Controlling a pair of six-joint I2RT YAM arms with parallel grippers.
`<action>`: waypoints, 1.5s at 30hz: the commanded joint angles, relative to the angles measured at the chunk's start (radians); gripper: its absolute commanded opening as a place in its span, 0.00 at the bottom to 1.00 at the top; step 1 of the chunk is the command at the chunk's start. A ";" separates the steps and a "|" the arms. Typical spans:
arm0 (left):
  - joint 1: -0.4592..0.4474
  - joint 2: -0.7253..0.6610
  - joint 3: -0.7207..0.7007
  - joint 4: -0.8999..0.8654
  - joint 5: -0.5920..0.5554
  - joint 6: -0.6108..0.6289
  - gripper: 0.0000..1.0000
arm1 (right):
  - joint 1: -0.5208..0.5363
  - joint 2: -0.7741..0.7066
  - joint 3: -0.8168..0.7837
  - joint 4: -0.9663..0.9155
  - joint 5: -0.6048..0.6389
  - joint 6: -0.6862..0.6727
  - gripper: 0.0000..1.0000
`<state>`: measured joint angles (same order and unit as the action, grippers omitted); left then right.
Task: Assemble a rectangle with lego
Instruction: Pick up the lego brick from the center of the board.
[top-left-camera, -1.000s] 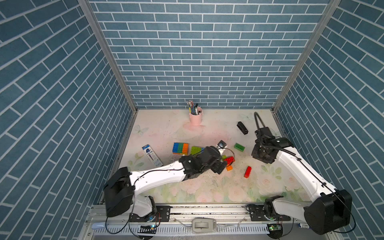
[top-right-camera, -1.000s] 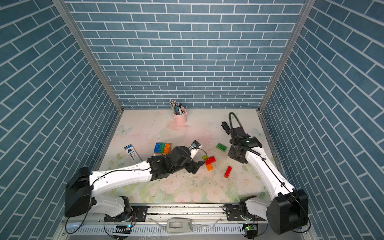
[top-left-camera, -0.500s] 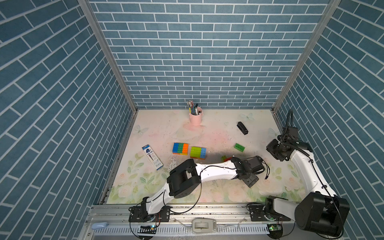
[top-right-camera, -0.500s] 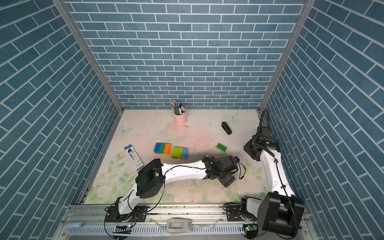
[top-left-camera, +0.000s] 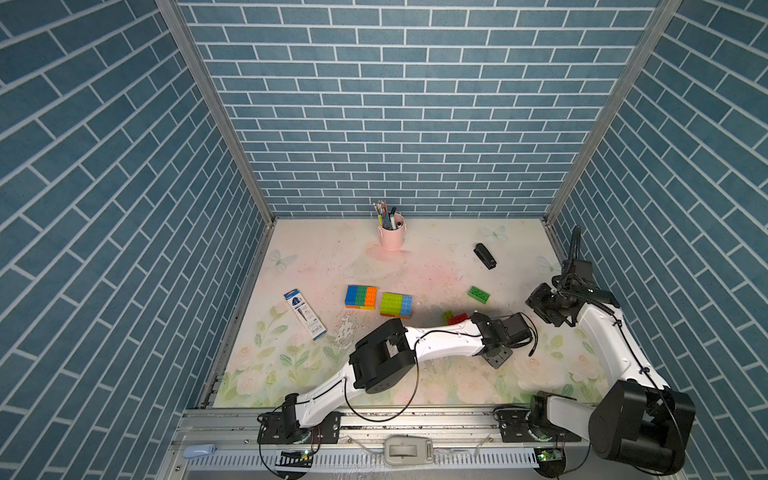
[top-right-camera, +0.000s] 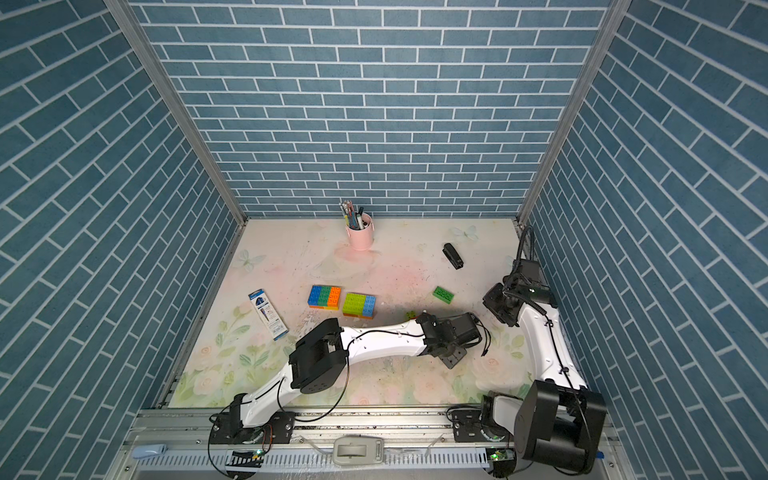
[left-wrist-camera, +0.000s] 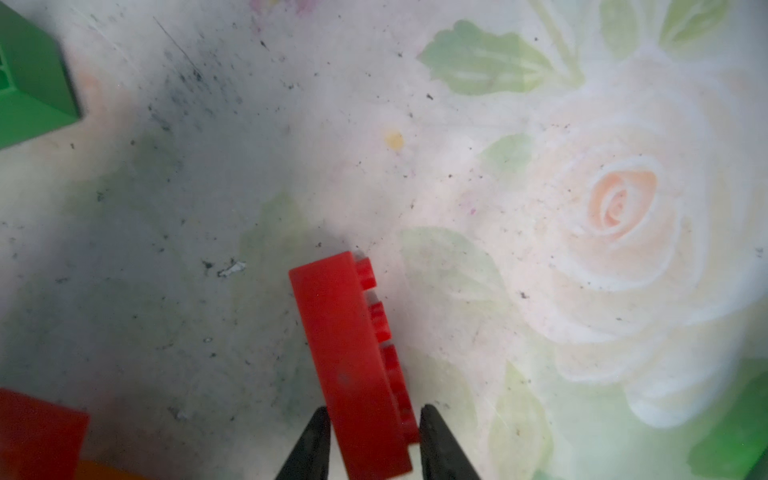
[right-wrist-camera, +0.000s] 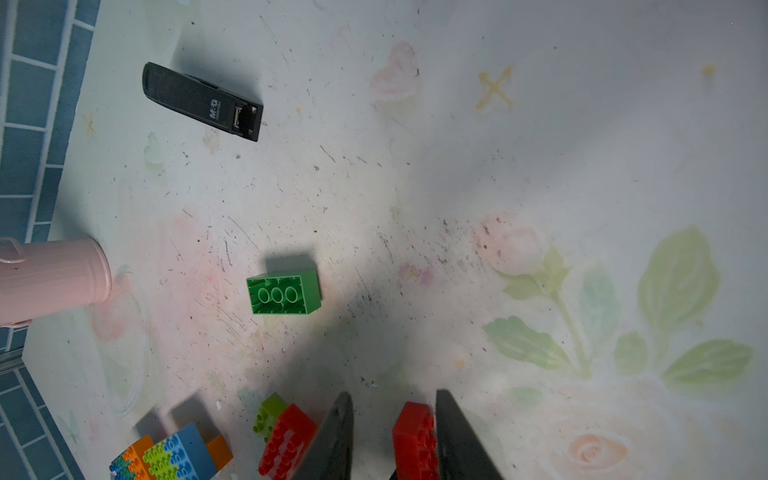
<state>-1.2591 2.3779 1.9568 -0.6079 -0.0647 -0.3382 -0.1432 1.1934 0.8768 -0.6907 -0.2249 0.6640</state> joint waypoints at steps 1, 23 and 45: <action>0.022 -0.067 -0.079 0.107 0.036 0.006 0.25 | -0.004 -0.030 -0.029 -0.031 -0.032 -0.045 0.35; 0.219 -0.646 -0.754 0.686 0.526 -0.217 0.08 | 0.327 -0.233 -0.055 0.019 -0.430 0.173 0.57; 0.257 -0.811 -0.918 0.637 0.432 -0.145 0.77 | 0.310 -0.179 -0.081 -0.249 0.027 0.224 0.05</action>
<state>-1.0279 1.6161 1.0798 0.0563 0.4072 -0.5362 0.2222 1.0424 0.8177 -0.7872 -0.3386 0.8574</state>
